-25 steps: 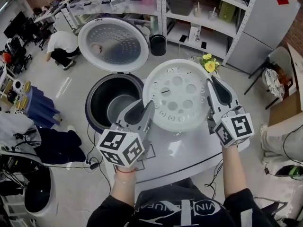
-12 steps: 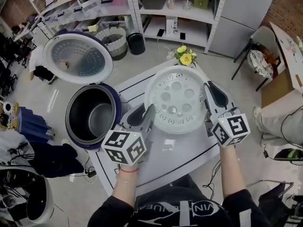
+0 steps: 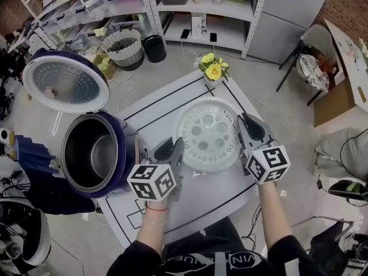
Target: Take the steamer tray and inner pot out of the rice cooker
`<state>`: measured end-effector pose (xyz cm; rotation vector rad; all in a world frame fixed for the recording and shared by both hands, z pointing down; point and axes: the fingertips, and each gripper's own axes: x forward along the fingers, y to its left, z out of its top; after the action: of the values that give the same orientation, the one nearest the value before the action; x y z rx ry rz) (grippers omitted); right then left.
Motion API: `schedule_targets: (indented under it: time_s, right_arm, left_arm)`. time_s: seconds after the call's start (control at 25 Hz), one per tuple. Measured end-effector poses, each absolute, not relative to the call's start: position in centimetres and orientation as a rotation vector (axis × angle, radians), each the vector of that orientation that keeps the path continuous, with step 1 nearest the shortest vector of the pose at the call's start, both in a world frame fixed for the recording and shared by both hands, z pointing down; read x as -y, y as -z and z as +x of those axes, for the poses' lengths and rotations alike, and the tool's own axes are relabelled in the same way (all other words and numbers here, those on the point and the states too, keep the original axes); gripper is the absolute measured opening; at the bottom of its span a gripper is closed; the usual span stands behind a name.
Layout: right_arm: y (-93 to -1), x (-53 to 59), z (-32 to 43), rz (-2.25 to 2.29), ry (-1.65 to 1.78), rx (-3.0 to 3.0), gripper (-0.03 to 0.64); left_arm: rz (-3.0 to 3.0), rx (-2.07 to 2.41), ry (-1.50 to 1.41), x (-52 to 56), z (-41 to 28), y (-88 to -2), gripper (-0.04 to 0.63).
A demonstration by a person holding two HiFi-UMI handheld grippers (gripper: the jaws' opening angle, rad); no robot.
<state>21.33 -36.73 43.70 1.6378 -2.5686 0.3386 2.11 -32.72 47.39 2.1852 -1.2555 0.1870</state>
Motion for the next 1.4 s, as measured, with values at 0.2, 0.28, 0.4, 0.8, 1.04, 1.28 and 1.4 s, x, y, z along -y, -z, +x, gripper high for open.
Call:
schedule_targets:
  time_s: [0.2, 0.28, 0.4, 0.8, 1.04, 1.28, 1.4]
  right_arm:
    - [-49.2, 38.0, 21.4, 1.573, -0.459, 2.517, 0.046]
    - [-51.1, 38.6, 21.1, 1.541, -0.499, 2.507, 0.046]
    - [-53.5, 39.4, 20.6, 1.509, -0.545, 2.496, 0.048]
    - [-56.0, 43.0, 20.0, 1.471, -0.587, 2.448, 0.049]
    - [-56.9, 44.3, 19.5, 1.444, -0.6, 2.424, 0.051]
    - [-57.1, 44.6, 19.2, 1.436, -0.597, 2.433, 0.057]
    - [-57.3, 44.7, 19.2, 1.447, -0.571, 2.417, 0.058]
  left_arm:
    - [2.097, 1.277, -0.278, 33.4, 2.3, -52.7, 0.086]
    - [2.064, 1.293, -0.305, 33.8, 2.0, -54.3, 0.086]
    - [2.03, 1.306, -0.337, 34.2, 1.5, -56.1, 0.084]
    - [1.991, 1.332, -0.348, 37.7, 0.8, -57.5, 0.08]
    - [1.969, 1.349, -0.34, 39.2, 0.3, -57.8, 0.08]
    - [1.985, 1.347, -0.315, 39.7, 0.0, -57.7, 0.08]
    - [2.01, 1.377, -0.279, 40.1, -0.1, -57.4, 0.081]
